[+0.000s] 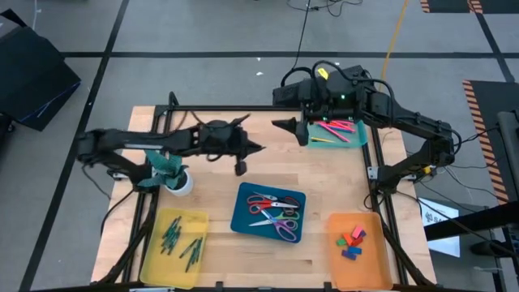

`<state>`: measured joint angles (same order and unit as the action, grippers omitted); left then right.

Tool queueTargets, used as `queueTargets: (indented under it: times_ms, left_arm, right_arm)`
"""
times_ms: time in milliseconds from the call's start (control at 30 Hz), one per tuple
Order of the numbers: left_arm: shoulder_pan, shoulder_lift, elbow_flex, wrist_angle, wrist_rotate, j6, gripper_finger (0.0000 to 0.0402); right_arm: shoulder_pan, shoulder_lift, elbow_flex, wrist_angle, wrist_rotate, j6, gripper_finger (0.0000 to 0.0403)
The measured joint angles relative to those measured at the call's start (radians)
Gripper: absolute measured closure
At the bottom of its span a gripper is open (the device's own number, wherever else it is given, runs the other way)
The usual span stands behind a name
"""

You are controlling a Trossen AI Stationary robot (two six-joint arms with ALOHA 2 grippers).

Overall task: Sort crayons/erasers/pens/pencils in bins
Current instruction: Put the green crayon into the yellow bin

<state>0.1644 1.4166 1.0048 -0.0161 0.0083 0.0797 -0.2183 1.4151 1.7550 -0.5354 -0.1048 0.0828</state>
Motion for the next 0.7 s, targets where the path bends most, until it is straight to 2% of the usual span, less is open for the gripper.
queueTargets:
  times_ms: [200,400,700]
  left_arm:
    - [-0.153,-0.132,0.145,-0.361,-0.048,-0.113,0.0381]
    - [-0.391,-0.183,0.225,-0.678,-0.135,-0.273,0.0381]
    - [-0.755,-0.153,0.216,-0.940,-0.149,-0.764,0.0381]
  right_arm:
    - [0.067,0.000,0.000,0.000,0.000,-0.057,0.0101]
    - [0.173,0.000,0.000,0.000,-0.004,-0.124,0.0101]
    - [0.367,-0.002,0.000,-0.079,-0.004,-0.115,0.0101]
